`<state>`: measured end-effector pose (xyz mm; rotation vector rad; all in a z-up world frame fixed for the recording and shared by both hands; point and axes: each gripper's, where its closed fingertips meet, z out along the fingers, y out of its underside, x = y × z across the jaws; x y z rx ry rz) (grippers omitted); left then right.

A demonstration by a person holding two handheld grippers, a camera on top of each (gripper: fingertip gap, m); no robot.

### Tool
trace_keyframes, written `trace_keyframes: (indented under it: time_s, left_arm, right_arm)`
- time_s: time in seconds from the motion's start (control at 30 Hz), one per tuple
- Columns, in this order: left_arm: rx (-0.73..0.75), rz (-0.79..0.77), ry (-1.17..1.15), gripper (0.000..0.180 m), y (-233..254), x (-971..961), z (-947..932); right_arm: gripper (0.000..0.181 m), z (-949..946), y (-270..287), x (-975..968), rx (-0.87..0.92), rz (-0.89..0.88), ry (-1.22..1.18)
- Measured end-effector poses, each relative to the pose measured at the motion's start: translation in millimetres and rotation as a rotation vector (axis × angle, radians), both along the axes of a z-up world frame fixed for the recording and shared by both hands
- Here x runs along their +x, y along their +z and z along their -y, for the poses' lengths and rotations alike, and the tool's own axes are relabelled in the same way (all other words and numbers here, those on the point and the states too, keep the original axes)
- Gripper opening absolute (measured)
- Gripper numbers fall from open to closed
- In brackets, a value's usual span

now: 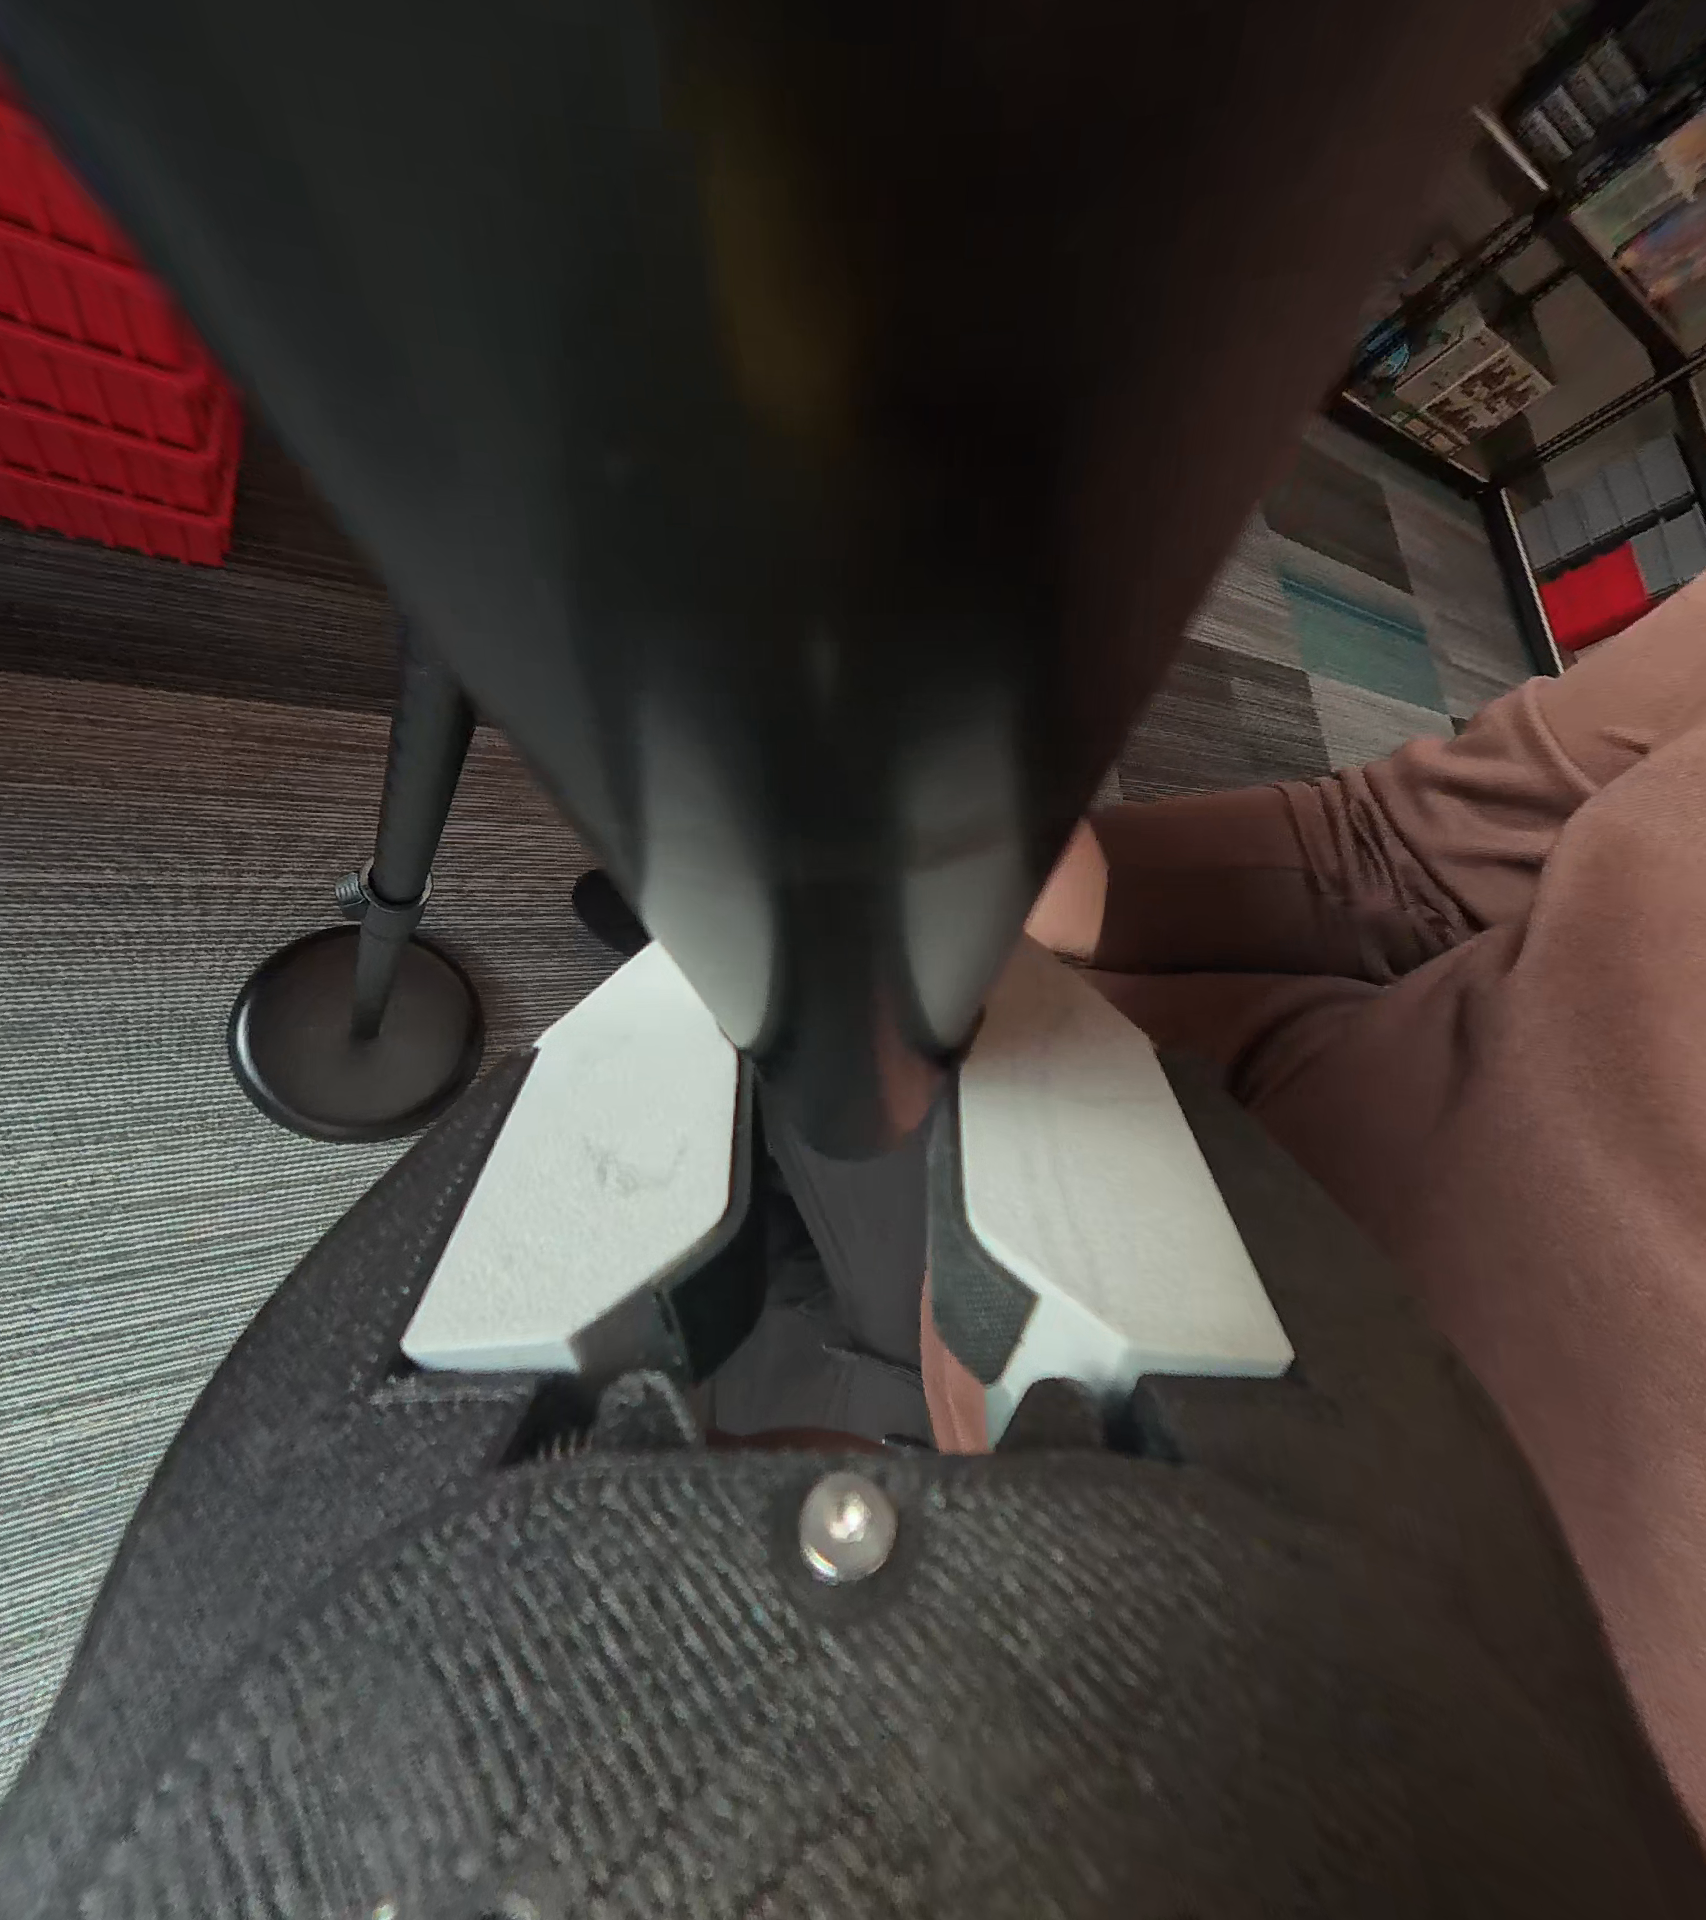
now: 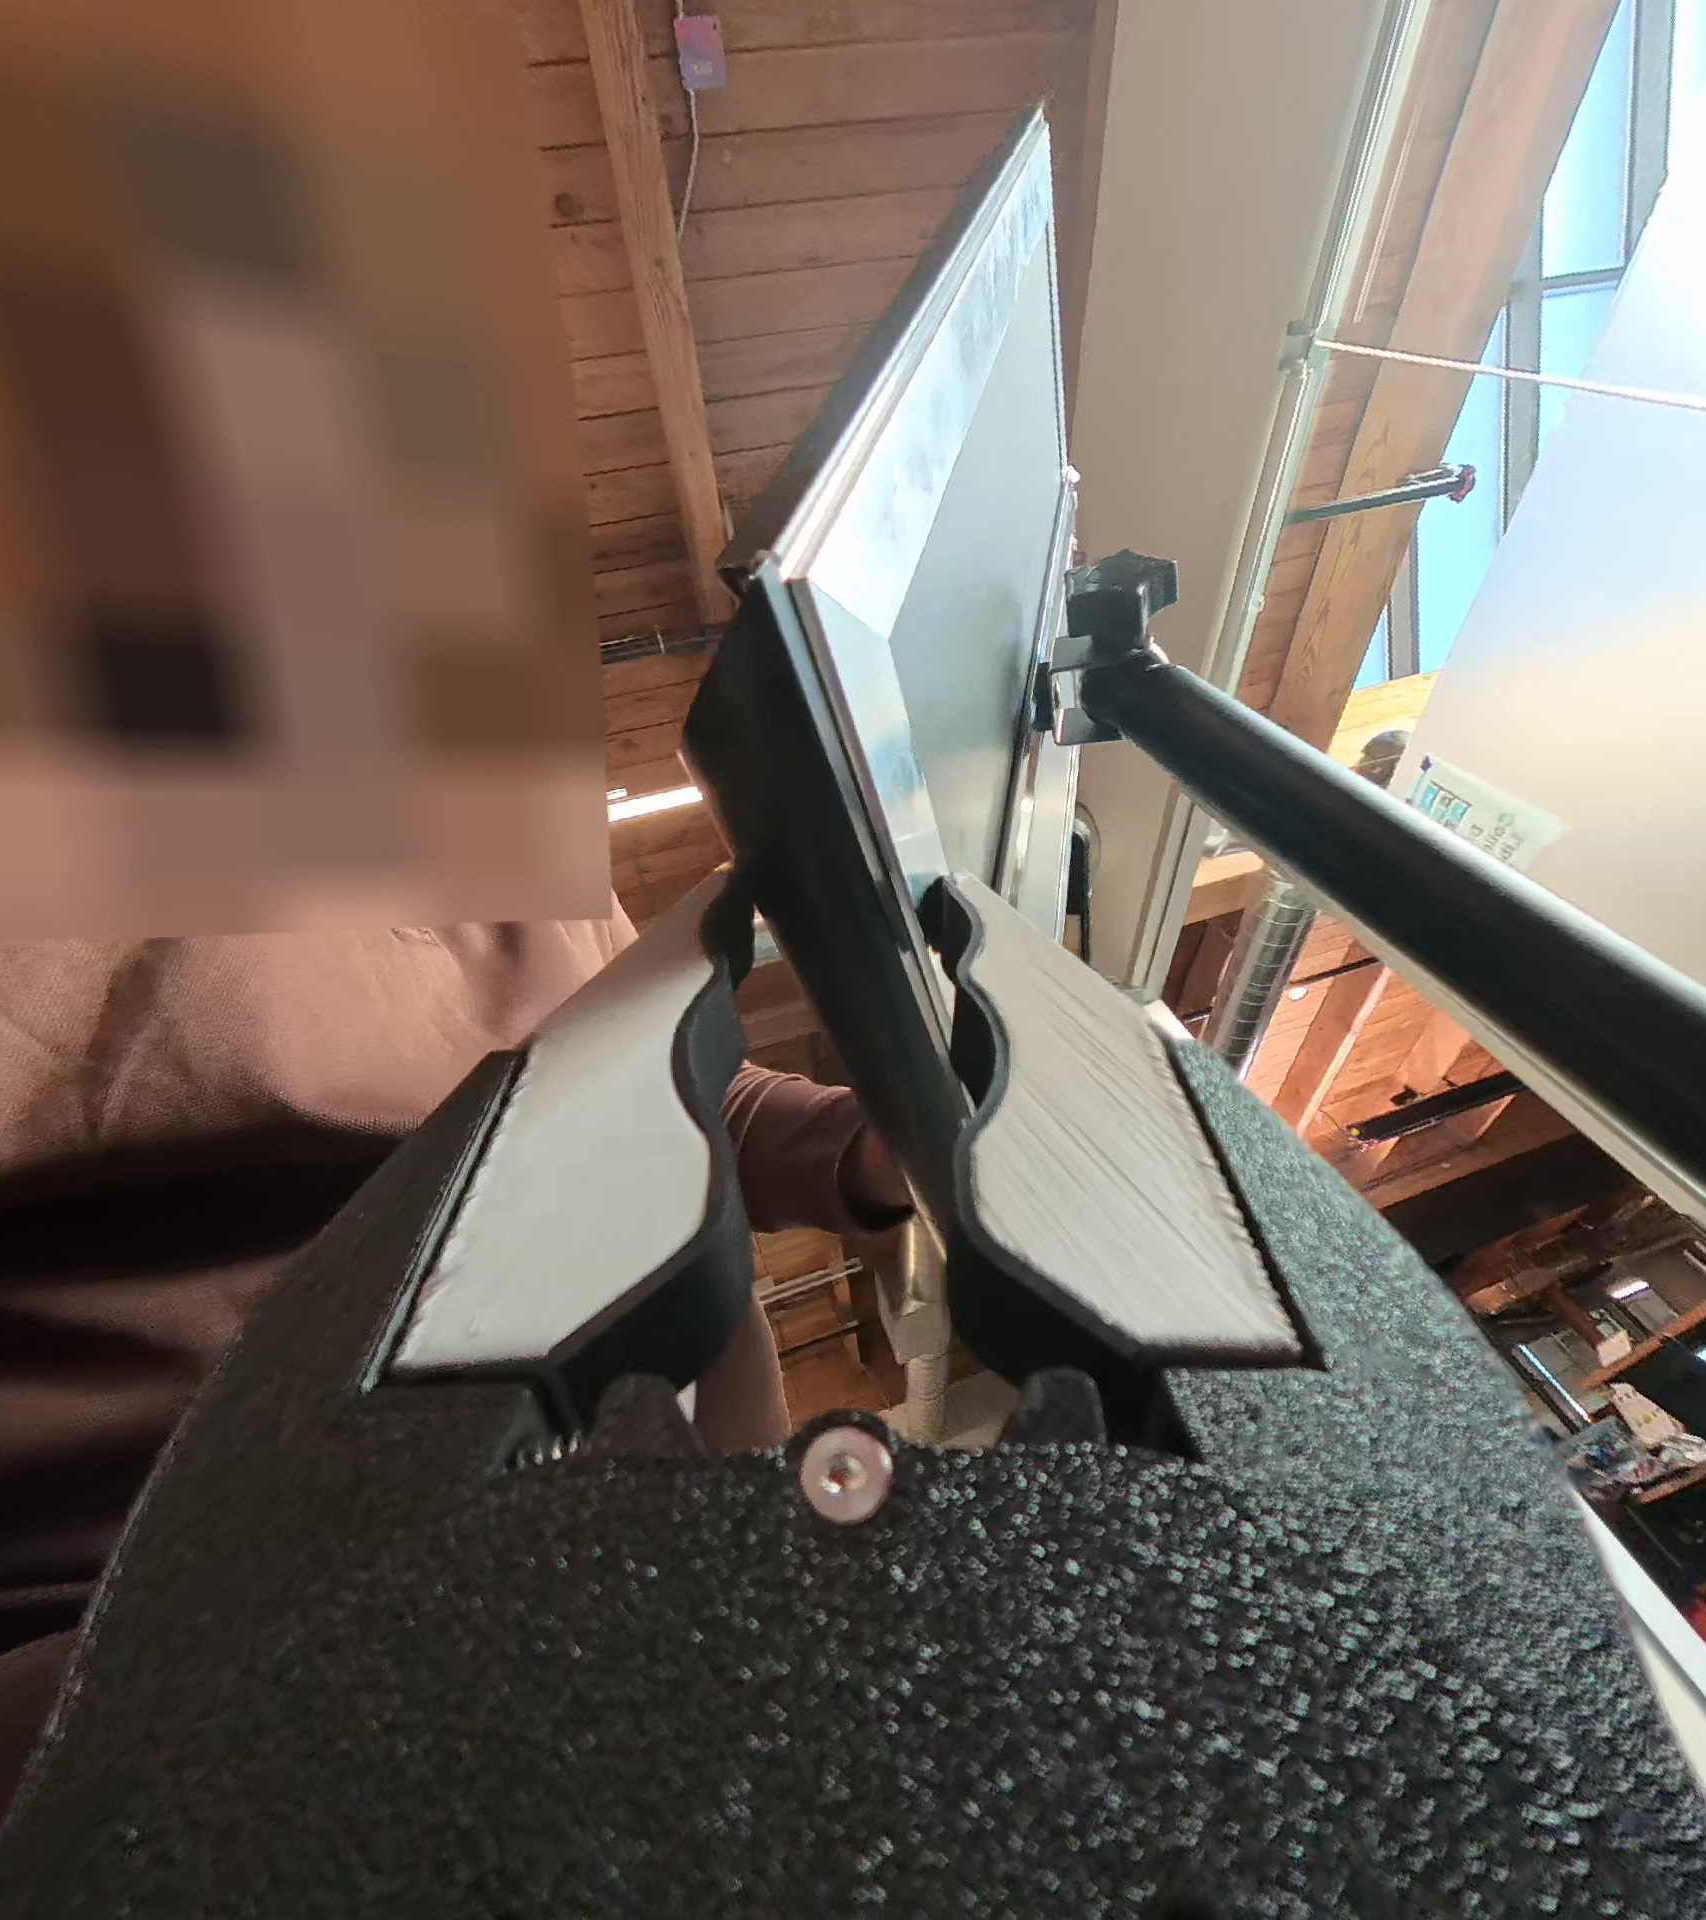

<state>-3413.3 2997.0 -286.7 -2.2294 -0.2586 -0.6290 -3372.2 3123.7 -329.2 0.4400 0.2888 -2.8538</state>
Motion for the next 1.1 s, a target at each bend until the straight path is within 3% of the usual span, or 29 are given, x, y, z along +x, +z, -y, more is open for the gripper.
trace_keyframes:
  time_s: [0.3, 0.37, 0.63, 0.77, 0.93, 1.03, 1.1]
  left_arm:
    - [0.006, -0.071, -0.023, 0.029, -0.8, 8.3, -3.8]
    - [-0.002, -0.104, -0.034, 0.028, -2.1, 9.7, -2.7]
    - [0.006, -0.117, -0.008, 0.029, -3.4, 7.9, -6.5]
    - [-0.009, -0.126, 0.021, 0.029, -4.4, 4.4, -3.4]
    - [0.001, -0.097, 0.047, 0.029, -2.6, 3.9, -4.8]
    - [0.008, -0.078, 0.046, 0.029, -1.8, 5.3, -6.3]
    - [0.011, -0.069, 0.047, 0.03, -1.3, 5.2, -7.5]
  right_arm:
    - [0.023, -3.5, -3.6, -9.8, 0.164, 0.314, -0.07]
    - [0.01, 1.7, -11.0, -17.3, 0.264, 0.424, -0.085]
    - [0.018, -6.8, -21.3, -13.4, 0.15, 0.614, 0.048]
    - [0.029, -0.6, -20.3, -14.3, 0.272, 0.699, 0.042]
    - [0.028, 6.3, -31.0, 3.6, 0.73, 0.83, -0.107]
    - [0.03, 12.8, -44.6, 22.7, 1.319, 0.808, -0.237]
    - [0.032, 22.1, -30.1, 26.5, 1.671, 0.639, -0.34]
